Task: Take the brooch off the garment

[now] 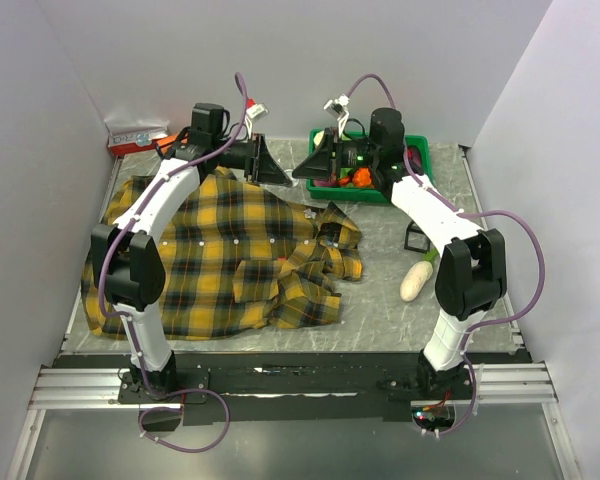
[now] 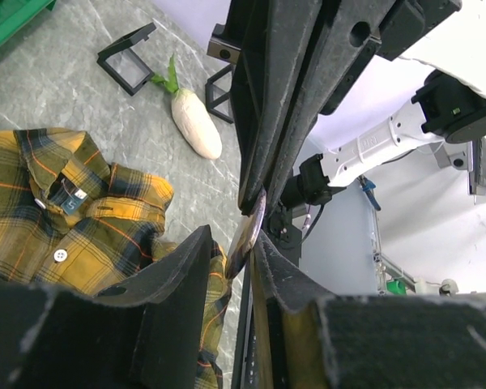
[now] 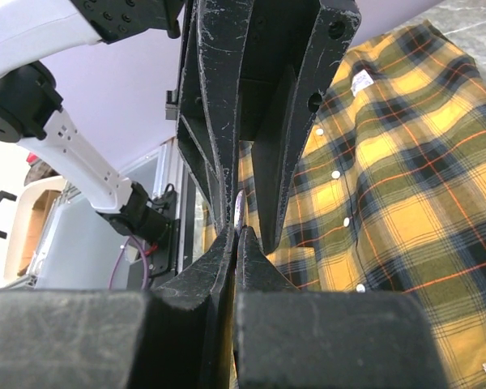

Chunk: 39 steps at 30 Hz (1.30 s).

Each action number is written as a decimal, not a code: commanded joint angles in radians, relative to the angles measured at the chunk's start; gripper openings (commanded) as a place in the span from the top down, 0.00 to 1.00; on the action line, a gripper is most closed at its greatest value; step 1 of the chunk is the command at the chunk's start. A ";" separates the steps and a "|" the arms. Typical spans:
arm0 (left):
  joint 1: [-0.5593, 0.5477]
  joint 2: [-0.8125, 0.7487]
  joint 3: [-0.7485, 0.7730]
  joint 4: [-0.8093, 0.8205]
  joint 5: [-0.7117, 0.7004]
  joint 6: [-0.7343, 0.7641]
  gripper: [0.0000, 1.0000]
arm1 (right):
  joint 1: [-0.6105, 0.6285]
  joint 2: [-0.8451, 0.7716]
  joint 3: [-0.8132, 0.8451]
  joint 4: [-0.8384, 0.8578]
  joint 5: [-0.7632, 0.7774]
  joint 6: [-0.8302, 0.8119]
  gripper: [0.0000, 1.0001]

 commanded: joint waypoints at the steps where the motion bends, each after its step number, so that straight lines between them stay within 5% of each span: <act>1: 0.008 -0.029 -0.010 0.052 -0.086 -0.021 0.68 | 0.027 -0.079 0.044 0.006 -0.047 -0.012 1.00; 14: -0.040 -0.029 0.023 -0.090 -0.320 0.088 0.73 | 0.051 -0.093 0.073 -0.059 -0.061 -0.097 1.00; 20: -0.069 -0.034 0.047 -0.176 -0.367 0.221 0.66 | 0.056 -0.093 0.074 -0.077 -0.051 -0.109 1.00; 28: 0.069 -0.149 0.053 -0.307 -0.212 0.410 0.28 | 0.007 -0.084 0.067 -0.106 -0.022 -0.109 1.00; 34: 0.129 -0.190 0.098 -0.551 -0.311 0.632 0.19 | -0.041 -0.094 0.071 -0.168 -0.018 -0.163 1.00; 36: 0.129 -0.221 0.040 -0.488 -0.340 0.610 0.03 | -0.053 -0.102 0.058 -0.175 -0.012 -0.192 1.00; 39: 0.129 -0.249 -0.085 -0.317 -0.417 0.460 0.01 | -0.076 -0.146 0.021 -0.255 0.014 -0.251 1.00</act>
